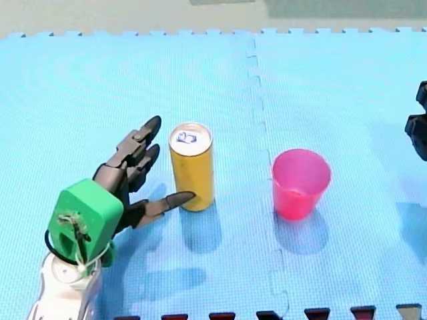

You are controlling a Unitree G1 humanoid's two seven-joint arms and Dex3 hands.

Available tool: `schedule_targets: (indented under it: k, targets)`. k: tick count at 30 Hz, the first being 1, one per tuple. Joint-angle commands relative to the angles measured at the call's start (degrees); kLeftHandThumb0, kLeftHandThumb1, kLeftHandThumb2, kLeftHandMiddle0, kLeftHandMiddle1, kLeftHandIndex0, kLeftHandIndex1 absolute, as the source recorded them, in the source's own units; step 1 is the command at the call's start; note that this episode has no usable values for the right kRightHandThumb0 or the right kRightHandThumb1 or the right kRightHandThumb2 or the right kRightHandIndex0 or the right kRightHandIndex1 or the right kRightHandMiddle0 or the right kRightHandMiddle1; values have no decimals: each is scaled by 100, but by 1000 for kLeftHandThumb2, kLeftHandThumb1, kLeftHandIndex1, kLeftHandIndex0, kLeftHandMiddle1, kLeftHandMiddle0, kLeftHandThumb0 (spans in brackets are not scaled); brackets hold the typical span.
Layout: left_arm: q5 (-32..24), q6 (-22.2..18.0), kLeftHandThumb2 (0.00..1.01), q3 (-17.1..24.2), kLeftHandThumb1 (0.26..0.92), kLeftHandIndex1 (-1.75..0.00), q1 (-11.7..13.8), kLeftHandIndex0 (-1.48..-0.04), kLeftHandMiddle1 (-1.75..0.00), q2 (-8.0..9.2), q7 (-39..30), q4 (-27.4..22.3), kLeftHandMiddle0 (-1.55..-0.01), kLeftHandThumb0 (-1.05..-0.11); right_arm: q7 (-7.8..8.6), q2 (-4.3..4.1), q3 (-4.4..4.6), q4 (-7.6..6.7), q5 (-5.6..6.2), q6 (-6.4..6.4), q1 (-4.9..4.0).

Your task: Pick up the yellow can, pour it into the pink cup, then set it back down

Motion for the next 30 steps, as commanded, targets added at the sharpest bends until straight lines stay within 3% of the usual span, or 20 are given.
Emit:
schedule_targets:
  k: [1,12,30]
  targets:
    - [17,61,2,-19,658,-6,-25,-250,-15,40,-7,-62,-304,-689,7,-42,-12,-12,13,-5,16]
    - [57,163,1,-98,662,-5,58,-262,-11,-21,13,-173,-323,-702,59,-89,-46,-16,42,-7,32]
    - [-259,-222,0,49,644,-5,-319,-288,-6,-264,-260,872,-335,-675,87,-127,-54,-35,72,45,7]
